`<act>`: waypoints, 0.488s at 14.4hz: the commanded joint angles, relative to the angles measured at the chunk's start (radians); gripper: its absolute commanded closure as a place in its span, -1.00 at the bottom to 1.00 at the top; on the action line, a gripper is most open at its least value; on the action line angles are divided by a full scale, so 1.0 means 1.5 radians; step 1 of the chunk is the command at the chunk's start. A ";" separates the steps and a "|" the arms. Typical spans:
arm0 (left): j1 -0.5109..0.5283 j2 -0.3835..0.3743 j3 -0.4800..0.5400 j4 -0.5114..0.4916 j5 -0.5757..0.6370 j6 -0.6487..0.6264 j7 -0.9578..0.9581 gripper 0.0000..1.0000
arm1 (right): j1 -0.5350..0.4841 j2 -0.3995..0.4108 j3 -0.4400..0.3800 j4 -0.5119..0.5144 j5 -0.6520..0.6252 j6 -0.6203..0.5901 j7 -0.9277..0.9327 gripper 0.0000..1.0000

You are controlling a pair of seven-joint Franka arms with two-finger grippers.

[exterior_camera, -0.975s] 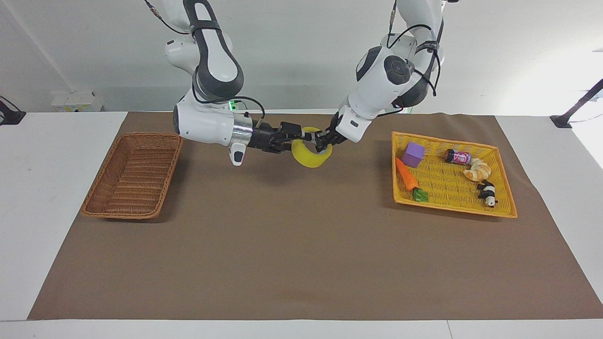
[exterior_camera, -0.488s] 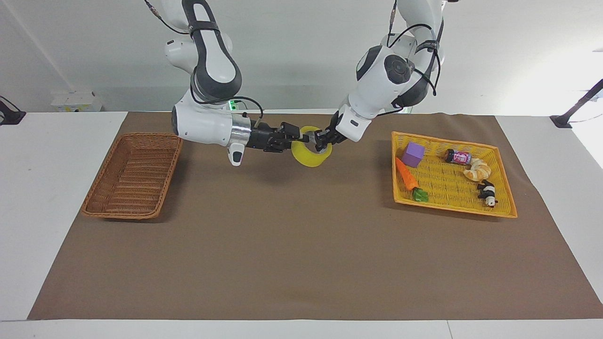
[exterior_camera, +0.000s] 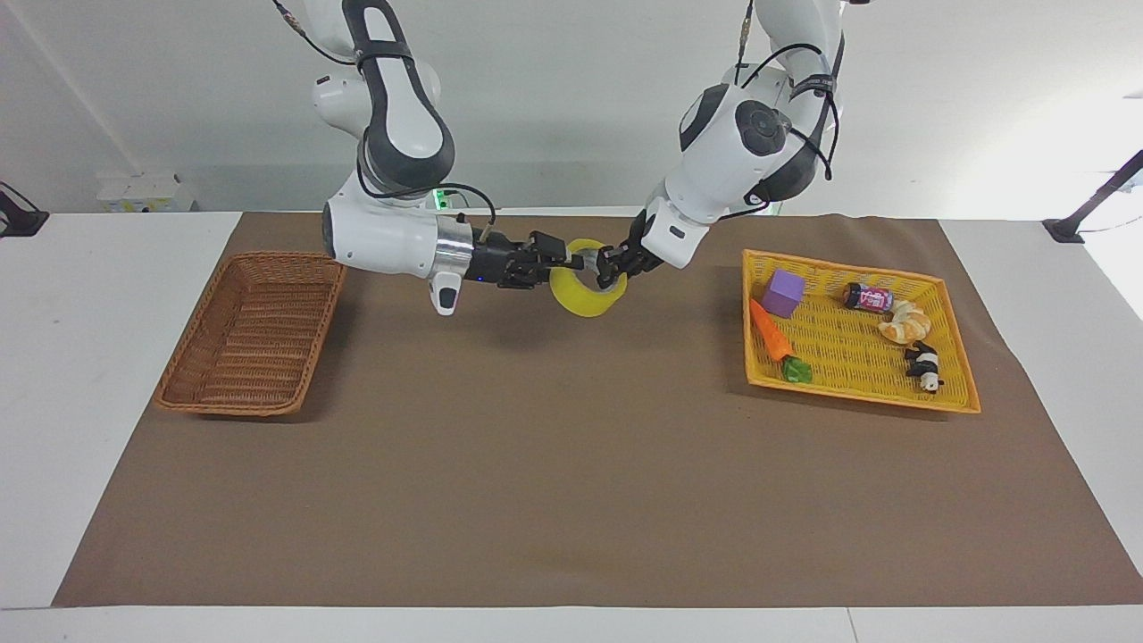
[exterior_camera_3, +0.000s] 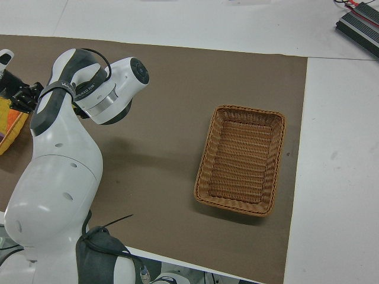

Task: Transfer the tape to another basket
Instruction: 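Close the right gripper on the tape while the left gripper releases it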

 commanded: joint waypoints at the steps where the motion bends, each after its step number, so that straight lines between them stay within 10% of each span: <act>1: 0.052 -0.019 0.004 0.010 -0.006 -0.041 0.002 -0.99 | -0.016 -0.015 0.002 -0.009 -0.002 -0.017 -0.022 1.00; 7: 0.238 -0.063 0.004 0.038 0.150 -0.123 0.185 -0.99 | -0.094 -0.014 -0.001 0.023 -0.095 -0.096 -0.064 1.00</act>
